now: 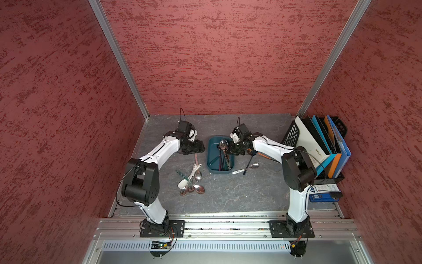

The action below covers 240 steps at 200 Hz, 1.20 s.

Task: Put the spoon into the storage box
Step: Place the spoon in the storage box.

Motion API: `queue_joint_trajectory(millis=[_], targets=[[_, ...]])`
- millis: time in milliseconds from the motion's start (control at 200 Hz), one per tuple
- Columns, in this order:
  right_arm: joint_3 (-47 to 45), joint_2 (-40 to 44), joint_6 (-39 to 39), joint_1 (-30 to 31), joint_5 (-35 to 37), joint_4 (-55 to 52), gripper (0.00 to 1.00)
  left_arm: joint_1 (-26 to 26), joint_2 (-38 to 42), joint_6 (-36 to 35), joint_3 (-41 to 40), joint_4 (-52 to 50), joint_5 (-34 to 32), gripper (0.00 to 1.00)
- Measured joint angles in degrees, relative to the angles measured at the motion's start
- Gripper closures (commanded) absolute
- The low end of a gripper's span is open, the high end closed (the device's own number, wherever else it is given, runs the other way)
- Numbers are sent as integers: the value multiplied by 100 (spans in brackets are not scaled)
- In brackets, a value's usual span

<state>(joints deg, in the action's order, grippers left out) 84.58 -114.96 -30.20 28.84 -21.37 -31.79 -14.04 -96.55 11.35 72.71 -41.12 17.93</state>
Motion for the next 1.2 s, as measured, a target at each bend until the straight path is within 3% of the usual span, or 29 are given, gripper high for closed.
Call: queue_joint_trajectory(millis=[125, 391, 631, 761, 957, 1202], targets=[[179, -199, -24, 42, 164, -181, 93, -17, -11, -2, 28, -17, -2, 22], [442, -225, -26, 57, 461, -516, 71, -153, -203, -79, 267, -155, -66, 22], [494, 39, -26, 105, 911, -992, 69, -247, -479, -243, 686, -299, -173, 22], [380, 664, -144, 87, 1434, -1504, 69, -280, -573, -350, 890, -380, -208, 22], [-527, 1843, -584, -142, 1847, -2009, 67, -302, -590, -439, 942, -413, -223, 22], [-962, 1346, -887, -249, 1692, -2114, 65, -302, -632, -474, 935, -409, -223, 22]])
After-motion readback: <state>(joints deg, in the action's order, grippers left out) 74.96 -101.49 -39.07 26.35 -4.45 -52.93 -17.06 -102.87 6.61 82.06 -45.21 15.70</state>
